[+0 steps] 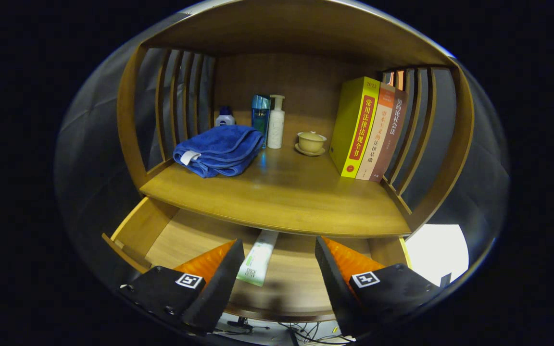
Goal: Pull open the drawer, take out the items inside it, and place them on the countertop above the cabinet.
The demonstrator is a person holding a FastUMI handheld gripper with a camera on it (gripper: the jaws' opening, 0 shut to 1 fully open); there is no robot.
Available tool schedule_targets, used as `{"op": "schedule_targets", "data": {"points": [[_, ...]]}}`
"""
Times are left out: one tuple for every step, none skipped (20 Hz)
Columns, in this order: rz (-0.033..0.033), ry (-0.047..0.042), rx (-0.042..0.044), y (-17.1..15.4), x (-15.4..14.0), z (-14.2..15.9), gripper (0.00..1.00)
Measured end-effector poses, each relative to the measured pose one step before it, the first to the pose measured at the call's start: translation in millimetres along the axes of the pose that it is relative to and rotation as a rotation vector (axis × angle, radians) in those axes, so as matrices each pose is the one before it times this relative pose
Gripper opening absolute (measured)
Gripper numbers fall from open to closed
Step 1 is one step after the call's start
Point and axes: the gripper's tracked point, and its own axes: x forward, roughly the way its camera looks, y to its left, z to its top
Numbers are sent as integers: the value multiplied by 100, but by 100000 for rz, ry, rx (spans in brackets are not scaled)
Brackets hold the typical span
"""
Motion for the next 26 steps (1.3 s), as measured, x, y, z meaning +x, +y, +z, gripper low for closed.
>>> {"op": "schedule_targets", "data": {"points": [[758,4087,5,166,417,-527,97],[785,4556,678,279,421,-551,97],[1266,4546,975,361,-454,-270,97],[714,3345,887,171,506,-373,97],[236,2879,1109,313,734,-82,97],[-181,4210,1654,228,724,-385,97],[898,3679,2187,518,720,-507,97],[1549,4159,1331,701,875,-856,96],[684,2631,929,499,915,-498,95],[-439,2320,227,215,997,-315,95],[-595,2394,-266,87,883,-305,95],[-920,2565,49,122,934,-270,95],[-968,3448,792,68,817,-157,95],[-586,2914,1208,271,911,-115,95],[-369,2182,972,335,774,38,95],[-465,2067,835,123,663,-56,95],[124,1168,990,61,420,51,95],[364,1530,659,-90,507,-177,95],[138,935,399,-42,269,68,95],[-236,1111,546,-113,-36,97,94],[50,-3,147,-92,36,318,92],[-133,-25,24,-138,-65,385,91],[89,1026,-180,-145,15,294,90],[303,1312,132,244,845,-1143,90],[42,1612,378,-335,-445,601,90],[59,760,360,23,392,-29,90]]}}
